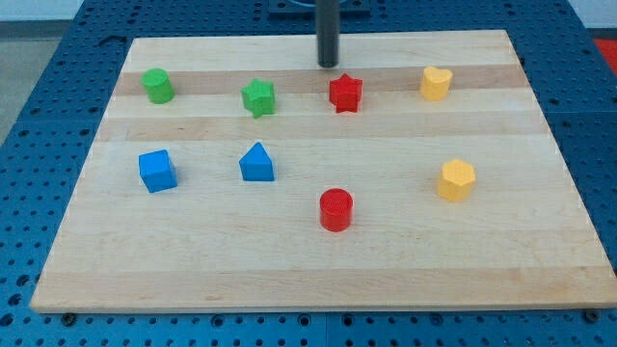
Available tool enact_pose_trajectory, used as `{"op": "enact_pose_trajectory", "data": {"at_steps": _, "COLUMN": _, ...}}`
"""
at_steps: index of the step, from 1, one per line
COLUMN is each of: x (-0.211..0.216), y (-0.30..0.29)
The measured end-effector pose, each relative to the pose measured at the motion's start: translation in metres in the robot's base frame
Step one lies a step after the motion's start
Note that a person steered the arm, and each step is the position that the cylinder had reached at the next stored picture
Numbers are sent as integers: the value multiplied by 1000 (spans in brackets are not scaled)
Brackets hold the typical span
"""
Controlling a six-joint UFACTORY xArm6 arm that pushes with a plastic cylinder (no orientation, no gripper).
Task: Place the yellow blocks to the top right corner of the board
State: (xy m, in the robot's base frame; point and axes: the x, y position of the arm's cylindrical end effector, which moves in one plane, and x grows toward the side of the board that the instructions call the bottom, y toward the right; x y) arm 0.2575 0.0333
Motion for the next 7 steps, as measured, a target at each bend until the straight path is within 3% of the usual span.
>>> {"op": "enact_pose_trajectory", "data": {"at_steps": 1, "x": 1, "y": 50}}
{"op": "enact_pose_trajectory", "data": {"at_steps": 4, "x": 80, "y": 72}}
{"op": "enact_pose_trajectory", "data": {"at_steps": 7, "x": 42, "y": 161}}
